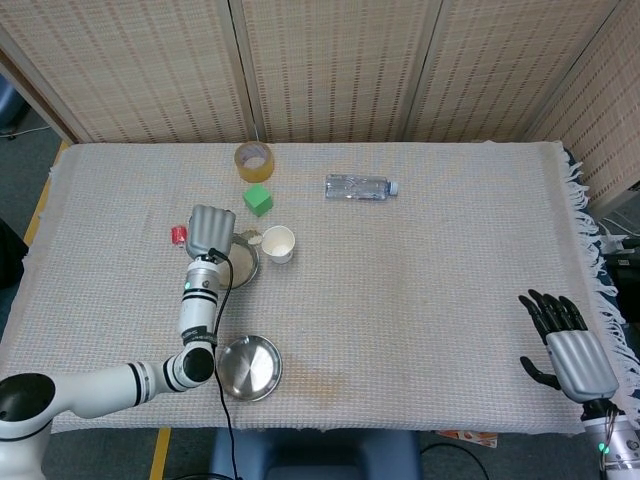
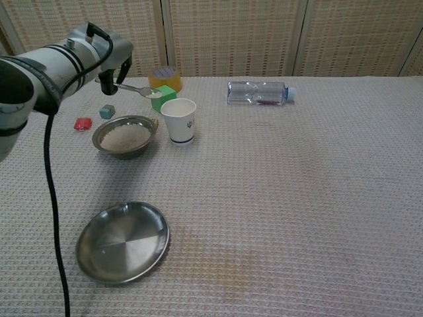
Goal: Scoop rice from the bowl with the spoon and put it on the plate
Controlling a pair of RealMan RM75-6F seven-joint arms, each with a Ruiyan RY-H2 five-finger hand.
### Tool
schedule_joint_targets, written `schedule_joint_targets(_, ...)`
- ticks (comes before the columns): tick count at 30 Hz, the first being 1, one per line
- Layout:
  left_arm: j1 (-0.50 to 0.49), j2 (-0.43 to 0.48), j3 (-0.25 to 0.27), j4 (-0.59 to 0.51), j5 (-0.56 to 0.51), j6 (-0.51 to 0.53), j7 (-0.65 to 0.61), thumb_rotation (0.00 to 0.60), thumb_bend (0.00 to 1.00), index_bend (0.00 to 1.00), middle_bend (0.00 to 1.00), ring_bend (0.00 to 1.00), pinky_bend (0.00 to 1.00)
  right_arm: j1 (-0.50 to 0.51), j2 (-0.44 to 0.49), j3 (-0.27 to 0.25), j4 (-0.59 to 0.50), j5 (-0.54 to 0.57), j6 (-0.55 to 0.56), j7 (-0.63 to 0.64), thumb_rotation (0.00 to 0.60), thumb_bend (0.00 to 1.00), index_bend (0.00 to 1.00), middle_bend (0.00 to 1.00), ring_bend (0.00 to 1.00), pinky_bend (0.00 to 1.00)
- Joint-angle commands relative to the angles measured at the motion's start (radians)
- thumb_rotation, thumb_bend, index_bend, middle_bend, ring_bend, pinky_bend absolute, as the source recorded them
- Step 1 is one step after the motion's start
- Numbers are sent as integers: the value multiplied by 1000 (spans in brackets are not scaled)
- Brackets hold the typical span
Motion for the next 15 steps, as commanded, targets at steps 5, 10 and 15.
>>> schedule_joint_targets(5, -55, -44, 15, 83, -50, -24, 4, 600, 404, 577, 1000, 1000, 1000, 0, 5, 7, 5, 10, 2, 18, 600, 196, 0, 0, 0, 0)
schedule_joint_targets(10, -85, -73, 32, 130, -50, -38, -10, 600, 404, 575, 1000, 1000, 1000, 4, 8, 12, 11, 25, -8, 29, 600, 196, 0, 0, 0, 0)
schedule_joint_targets(15, -100, -103, 77, 179, -5, -23, -16, 600, 405, 575, 1000, 1000, 1000, 7, 10, 15, 14, 29, -11, 37, 600, 196, 0, 0, 0, 0)
